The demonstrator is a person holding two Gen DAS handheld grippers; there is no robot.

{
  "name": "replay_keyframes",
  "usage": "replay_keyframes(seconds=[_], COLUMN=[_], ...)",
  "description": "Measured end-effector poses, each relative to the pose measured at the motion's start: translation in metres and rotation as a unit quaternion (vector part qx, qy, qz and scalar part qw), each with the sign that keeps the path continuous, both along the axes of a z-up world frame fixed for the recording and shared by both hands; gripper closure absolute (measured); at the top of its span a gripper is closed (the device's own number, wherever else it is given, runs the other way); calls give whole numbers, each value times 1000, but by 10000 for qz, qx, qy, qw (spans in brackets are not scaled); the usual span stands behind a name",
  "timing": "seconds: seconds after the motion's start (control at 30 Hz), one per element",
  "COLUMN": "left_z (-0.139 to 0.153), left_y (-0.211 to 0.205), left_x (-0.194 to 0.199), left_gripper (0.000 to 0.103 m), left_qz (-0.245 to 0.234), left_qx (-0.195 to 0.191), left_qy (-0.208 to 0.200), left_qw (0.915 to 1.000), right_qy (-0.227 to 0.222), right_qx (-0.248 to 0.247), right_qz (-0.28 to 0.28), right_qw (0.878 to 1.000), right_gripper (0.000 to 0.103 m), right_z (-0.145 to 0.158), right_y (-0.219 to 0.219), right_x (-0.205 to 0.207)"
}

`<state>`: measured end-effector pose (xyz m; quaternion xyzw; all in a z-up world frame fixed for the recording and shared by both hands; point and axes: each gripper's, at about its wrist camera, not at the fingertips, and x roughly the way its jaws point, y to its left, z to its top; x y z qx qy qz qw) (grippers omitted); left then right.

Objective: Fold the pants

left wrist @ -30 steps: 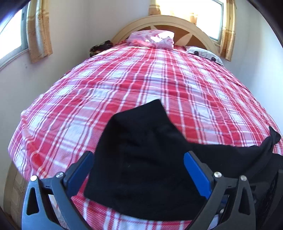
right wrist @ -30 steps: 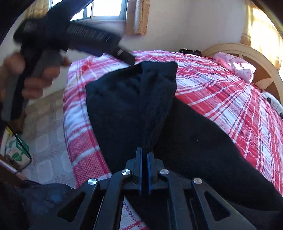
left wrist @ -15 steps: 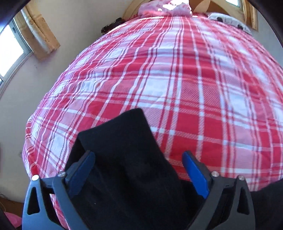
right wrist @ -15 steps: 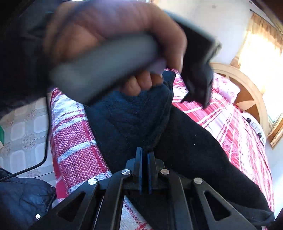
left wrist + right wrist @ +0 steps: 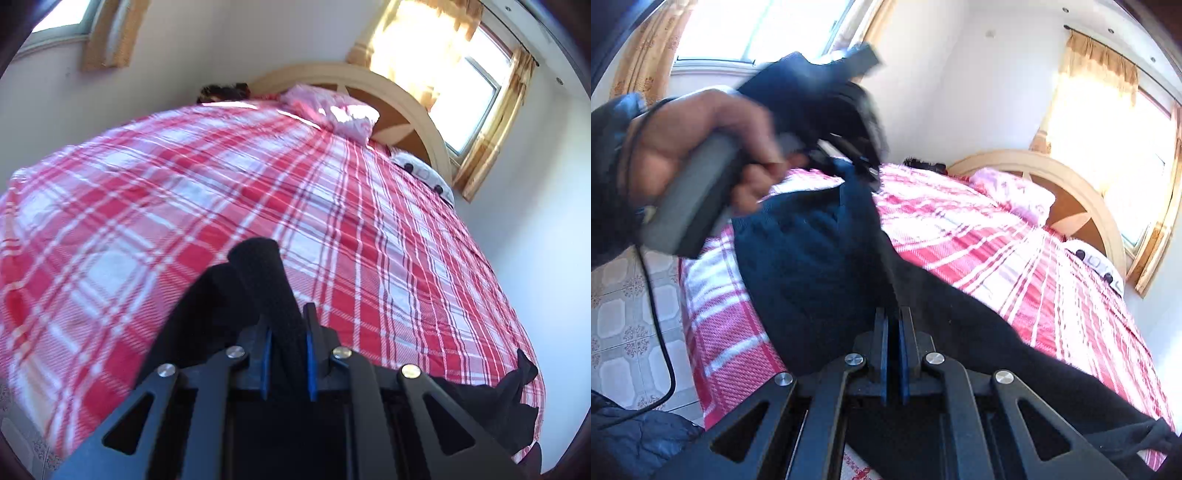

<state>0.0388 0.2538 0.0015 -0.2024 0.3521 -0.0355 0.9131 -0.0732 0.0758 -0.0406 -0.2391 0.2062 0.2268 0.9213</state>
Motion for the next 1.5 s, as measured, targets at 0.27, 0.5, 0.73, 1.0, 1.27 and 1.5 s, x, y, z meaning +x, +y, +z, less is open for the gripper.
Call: replay_keyframes(seconds=[0.27, 0.5, 0.73, 1.0, 1.27, 1.5], left_z=[-41, -58, -31, 10, -59, -62], left_y=[13, 13, 35, 3, -25, -40], left_x=[-47, -56, -70, -64, -17, -27], left_gripper=[87, 80, 28, 26, 26, 17], left_qz=[178, 211, 1267, 1159, 650, 771], left_qx=[385, 623, 1259, 1714, 1580, 2056], left_qy=[686, 755, 683, -200, 903, 695], left_qw=[9967, 9950, 9815, 9782, 9811, 9731], right_qy=[142, 123, -208, 942, 299, 1036], right_qx=[-355, -704, -1180, 1508, 2720, 3188], right_qz=[238, 342, 127, 205, -1861, -4172], right_qw=[9990, 9969, 9927, 9839, 9437, 8447], right_gripper=[98, 95, 90, 51, 51, 51], right_z=[-16, -26, -42, 21, 91, 99], right_y=[10, 12, 26, -30, -187, -395], right_x=[-11, -30, -33, -15, -2, 58])
